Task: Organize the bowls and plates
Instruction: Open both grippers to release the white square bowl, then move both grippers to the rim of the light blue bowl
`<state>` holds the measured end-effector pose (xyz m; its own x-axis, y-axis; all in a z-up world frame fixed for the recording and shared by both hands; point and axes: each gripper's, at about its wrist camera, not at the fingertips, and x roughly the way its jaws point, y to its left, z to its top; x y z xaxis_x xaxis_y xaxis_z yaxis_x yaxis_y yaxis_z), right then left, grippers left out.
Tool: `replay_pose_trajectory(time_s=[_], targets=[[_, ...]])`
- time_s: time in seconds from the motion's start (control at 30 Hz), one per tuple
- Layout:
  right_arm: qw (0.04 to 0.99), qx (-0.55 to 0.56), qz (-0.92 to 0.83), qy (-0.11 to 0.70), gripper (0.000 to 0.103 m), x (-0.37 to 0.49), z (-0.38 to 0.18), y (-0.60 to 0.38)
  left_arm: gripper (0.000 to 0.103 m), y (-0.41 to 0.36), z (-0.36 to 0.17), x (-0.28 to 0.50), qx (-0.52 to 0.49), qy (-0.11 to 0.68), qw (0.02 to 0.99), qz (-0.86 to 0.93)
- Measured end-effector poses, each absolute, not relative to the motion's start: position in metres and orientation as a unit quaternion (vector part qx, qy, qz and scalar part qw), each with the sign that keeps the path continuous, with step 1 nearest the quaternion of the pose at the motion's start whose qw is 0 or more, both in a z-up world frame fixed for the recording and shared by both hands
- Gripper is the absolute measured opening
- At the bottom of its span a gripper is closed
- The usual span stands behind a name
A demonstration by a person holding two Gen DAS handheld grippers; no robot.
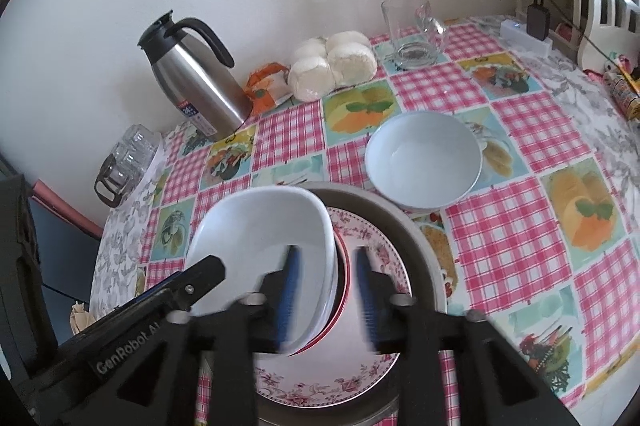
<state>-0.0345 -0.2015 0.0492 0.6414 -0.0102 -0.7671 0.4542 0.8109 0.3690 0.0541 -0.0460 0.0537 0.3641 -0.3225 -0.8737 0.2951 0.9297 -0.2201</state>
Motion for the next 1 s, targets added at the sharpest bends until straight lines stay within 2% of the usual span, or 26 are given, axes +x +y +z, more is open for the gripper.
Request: replay_pose_trajectory(time_s=[0.13,0.2,0.27,0.3,0.37,0.57,0.63,0.67,0.77,1.0], targets=[[0.868,0.269,-0.139,0.394,0.061,-0.037,0.054,-0.202,0.061,-0.038,0.059,0.056,-0.027,0.526,0.832,-0.172],[0.869,0.266,-0.144,0.392,0.071,-0.037,0.055,-0.202,0.063,-0.034,0.06,0.057,-0.032,0.524,0.836,-0.162],[0.869,0.264,-0.148,0.392,0.075,-0.037,0.055,-0.203,0.064,-0.031,0.059,0.059,-0.034,0.524,0.837,-0.152],[0.869,0.263,-0.149,0.393,0.077,-0.037,0.054,-0.203,0.07,-0.029,0.058,0.06,-0.034,0.525,0.838,-0.147],[0.867,0.26,-0.154,0.396,0.08,-0.036,0.052,-0.204,0.078,-0.026,0.057,0.062,-0.036,0.525,0.839,-0.14],[0.867,0.252,-0.157,0.4,0.086,-0.035,0.05,-0.204,0.079,-0.018,0.058,0.063,-0.041,0.516,0.847,-0.121],[0.868,0.249,-0.157,0.399,0.089,-0.035,0.05,-0.204,0.084,-0.017,0.058,0.064,-0.038,0.513,0.85,-0.113],[0.869,0.248,-0.158,0.399,0.092,-0.035,0.05,-0.204,0.09,-0.016,0.057,0.064,-0.038,0.512,0.851,-0.11],[0.87,0.246,-0.157,0.398,0.099,-0.035,0.049,-0.204,0.09,-0.014,0.058,0.064,-0.038,0.509,0.854,-0.102],[0.872,0.243,-0.157,0.396,0.103,-0.036,0.051,-0.204,0.09,-0.013,0.058,0.064,-0.041,0.512,0.853,-0.094]])
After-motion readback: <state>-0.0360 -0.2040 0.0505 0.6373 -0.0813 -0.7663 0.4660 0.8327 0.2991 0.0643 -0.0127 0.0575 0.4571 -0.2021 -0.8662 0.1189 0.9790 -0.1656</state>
